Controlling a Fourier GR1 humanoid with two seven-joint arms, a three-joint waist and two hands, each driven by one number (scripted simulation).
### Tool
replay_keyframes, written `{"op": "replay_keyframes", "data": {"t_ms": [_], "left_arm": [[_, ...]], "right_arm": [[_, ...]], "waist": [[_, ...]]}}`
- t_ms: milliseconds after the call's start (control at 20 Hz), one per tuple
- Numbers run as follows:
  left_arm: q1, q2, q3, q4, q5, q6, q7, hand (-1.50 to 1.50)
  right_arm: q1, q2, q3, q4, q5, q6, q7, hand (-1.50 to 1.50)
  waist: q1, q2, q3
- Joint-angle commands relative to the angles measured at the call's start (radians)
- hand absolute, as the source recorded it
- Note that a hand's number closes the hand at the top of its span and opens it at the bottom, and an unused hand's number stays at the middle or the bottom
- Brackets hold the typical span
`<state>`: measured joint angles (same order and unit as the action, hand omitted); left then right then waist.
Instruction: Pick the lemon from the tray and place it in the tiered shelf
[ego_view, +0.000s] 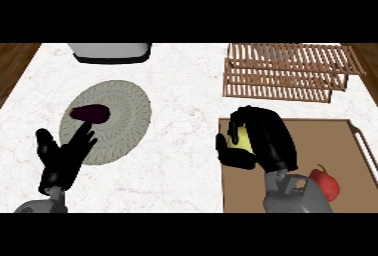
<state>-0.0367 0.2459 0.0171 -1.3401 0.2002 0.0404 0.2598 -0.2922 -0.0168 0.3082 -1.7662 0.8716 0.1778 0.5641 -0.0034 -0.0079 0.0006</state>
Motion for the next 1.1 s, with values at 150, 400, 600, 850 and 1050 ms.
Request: {"op": "replay_keyframes", "data": {"t_ms": [150,400,600,850,1050], "left_arm": [[-0.047,-0.001,0.019,0.050,-0.009,0.012,0.013,0.00],[0.009,-0.009,0.001,0.014,-0.022,-0.009,-0.005,0.00],[-0.018,-0.037,-0.022,-0.006,-0.040,0.023,0.040,0.00],[0.032,-0.028,0.002,-0.005,-0.012,-0.021,-0.002,0.00],[-0.051,-0.002,0.025,-0.012,-0.010,-0.009,0.083,0.00]], "right_arm": [[-0.136,0.007,-0.051,-0.387,0.011,0.190,0.284,1.50],[-0.365,-0.065,-0.313,-0.366,-0.125,0.327,0.350,1.50],[-0.574,-0.120,-0.434,-0.297,-0.210,0.427,0.465,1.50],[-0.714,-0.219,-0.585,-0.197,-0.285,0.426,0.475,1.50],[-0.800,-0.290,-0.616,0.030,-0.266,0.364,0.372,1.50]], "waist": [[-0.013,0.003,-0.002],[0.004,0.007,-0.001],[0.002,0.005,-0.002],[0.003,0.004,-0.002],[0.009,0.008,-0.001]]}}
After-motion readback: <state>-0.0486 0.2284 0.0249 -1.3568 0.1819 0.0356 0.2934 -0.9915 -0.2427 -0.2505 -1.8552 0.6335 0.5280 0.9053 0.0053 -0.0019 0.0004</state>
